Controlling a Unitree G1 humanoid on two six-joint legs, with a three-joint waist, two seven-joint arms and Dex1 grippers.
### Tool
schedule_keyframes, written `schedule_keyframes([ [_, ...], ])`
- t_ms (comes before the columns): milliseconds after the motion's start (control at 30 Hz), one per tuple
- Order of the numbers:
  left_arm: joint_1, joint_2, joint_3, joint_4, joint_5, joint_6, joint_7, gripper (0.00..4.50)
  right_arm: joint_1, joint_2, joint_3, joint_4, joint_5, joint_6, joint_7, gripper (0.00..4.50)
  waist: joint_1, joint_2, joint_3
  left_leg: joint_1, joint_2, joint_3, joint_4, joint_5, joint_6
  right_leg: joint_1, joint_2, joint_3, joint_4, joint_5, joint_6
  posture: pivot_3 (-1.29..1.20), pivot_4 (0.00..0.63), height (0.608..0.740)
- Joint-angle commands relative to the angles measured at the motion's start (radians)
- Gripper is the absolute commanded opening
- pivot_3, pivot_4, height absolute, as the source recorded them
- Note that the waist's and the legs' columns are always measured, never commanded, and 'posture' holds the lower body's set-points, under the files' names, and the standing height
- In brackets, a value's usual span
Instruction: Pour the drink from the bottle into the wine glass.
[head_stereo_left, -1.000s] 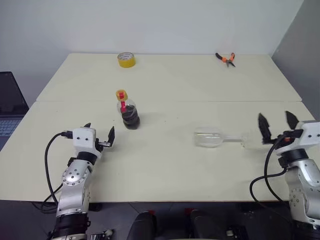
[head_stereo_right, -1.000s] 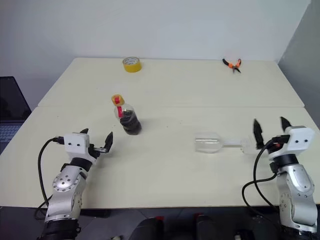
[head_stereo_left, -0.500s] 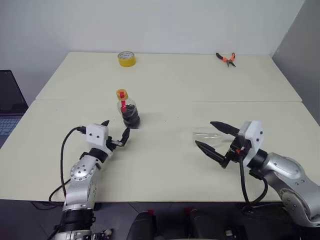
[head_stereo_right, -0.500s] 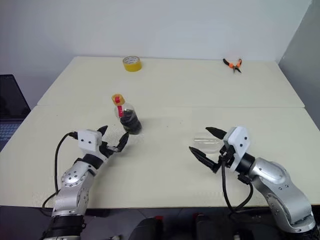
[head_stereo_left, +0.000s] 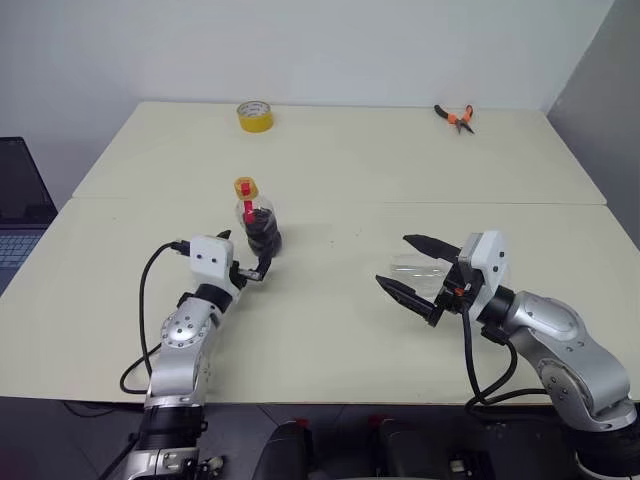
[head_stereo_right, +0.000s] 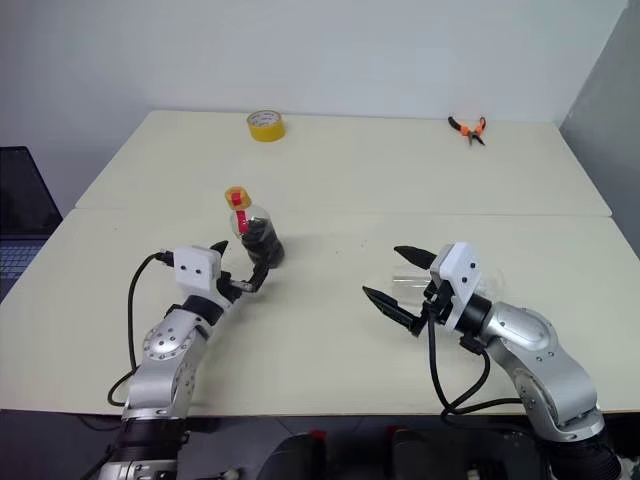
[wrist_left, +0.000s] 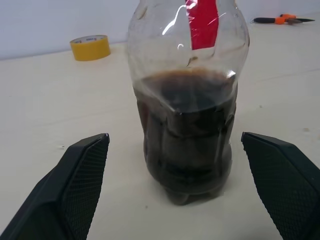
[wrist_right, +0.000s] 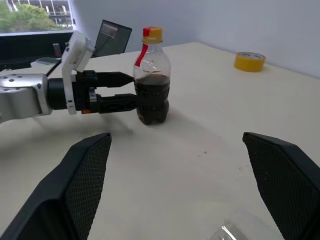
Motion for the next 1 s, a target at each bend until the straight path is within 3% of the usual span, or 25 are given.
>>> schedule_keyframes([
  [33, -0.048, -0.016, -0.002, -0.01, 0.001, 0.036, 0.03, 4.48, -0.023, 0.011, -0.002, -0.029, 0.046, 0.02, 0.024, 4.5, 0.0, 0.0, 0.0, 0.0, 0.0, -0.001, 0.0, 0.0, 0.0, 0.0, 0.0, -0.001, 0.0, 0.0, 0.0, 0.0, 0.15, 0.74],
  [600, -0.147, -0.066, -0.011, 0.08, 0.021, 0.075, 0.085, 4.48, -0.072, -0.001, -0.006, -0.021, 0.053, 0.058, 0.053, 4.5, 0.0, -0.001, 0.0, -0.001, 0.0, -0.001, 0.001, 0.0, 0.0, 0.0, 0.0, -0.001, 0.0, 0.0, 0.0, 0.0, 0.15, 0.74],
  [700, -0.153, -0.065, -0.001, 0.106, 0.013, 0.074, 0.085, 3.86, -0.079, 0.004, -0.005, -0.016, 0.05, 0.057, 0.049, 4.5, 0.0, -0.001, 0.0, -0.001, 0.0, -0.001, 0.001, 0.0, 0.0, 0.0, 0.0, -0.001, 0.0, 0.0, 0.0, 0.0, 0.15, 0.74],
  [867, -0.173, -0.06, -0.002, 0.141, 0.016, 0.055, 0.067, 2.47, -0.086, 0.016, -0.007, -0.011, 0.046, 0.056, 0.041, 4.5, 0.002, -0.001, 0.0, -0.001, 0.0, -0.001, 0.002, 0.0, 0.0, 0.0, 0.0, -0.001, 0.0, 0.0, 0.0, 0.0, 0.15, 0.74],
  [1000, -0.188, -0.051, -0.007, 0.158, 0.02, 0.038, 0.045, 1.87, -0.089, 0.025, -0.009, -0.016, 0.046, 0.058, 0.028, 4.5, 0.003, -0.001, 0.0, -0.001, 0.0, -0.002, 0.002, 0.0, 0.0, 0.0, 0.0, -0.002, 0.001, 0.0, 0.0, 0.0, 0.15, 0.74],
])
